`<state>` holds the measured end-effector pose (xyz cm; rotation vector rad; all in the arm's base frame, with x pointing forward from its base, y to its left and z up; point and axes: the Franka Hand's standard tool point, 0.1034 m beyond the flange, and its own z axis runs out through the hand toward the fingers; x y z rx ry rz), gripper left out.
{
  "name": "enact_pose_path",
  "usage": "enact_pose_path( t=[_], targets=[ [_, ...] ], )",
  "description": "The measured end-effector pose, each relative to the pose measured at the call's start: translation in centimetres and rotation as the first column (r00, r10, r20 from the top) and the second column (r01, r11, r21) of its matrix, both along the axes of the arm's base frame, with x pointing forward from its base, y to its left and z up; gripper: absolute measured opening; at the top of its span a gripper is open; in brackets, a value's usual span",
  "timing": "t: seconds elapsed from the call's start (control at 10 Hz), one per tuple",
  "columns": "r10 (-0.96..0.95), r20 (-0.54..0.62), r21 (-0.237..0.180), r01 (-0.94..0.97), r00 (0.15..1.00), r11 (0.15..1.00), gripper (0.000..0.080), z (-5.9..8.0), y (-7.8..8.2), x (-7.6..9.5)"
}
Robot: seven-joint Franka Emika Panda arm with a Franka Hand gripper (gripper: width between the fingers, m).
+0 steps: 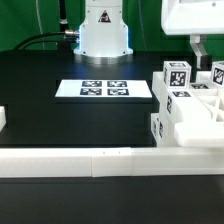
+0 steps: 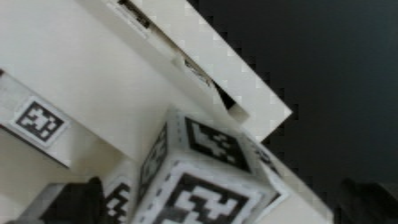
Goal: Assemble chair
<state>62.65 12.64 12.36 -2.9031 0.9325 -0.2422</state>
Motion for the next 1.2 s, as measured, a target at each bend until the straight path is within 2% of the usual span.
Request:
enact_pose_path(
  t=[0.2,0.5,0.7,0.9,1.1,1.2],
  targets=[
    [0.224,0.002,-0.042,-0.223,0.975,0.974,0.0649,-0.1,-0.2,0.1],
    [0.484,-0.011,-0.093,-0.483,0.875,0.871,0.0649,-0.2,-1.0,0.2],
    [0.563,-0.013,-0.117,-0.561,0.826,0.820,0.0649,-0.2,-1.1,0.2],
    [0.549,-0.003,-0.121,-0.545,0.836,0.830,0.0620,-0.2,-1.2,0.3],
    [0.538,-0.001,-0.118,-0.534,0.843,0.837,0.0279,-0.2,-1.2,0.3],
    [0.524,0.000,-0.116,-0.520,0.852,0.846,0.0279,-0.2,-1.3,0.3]
  ],
)
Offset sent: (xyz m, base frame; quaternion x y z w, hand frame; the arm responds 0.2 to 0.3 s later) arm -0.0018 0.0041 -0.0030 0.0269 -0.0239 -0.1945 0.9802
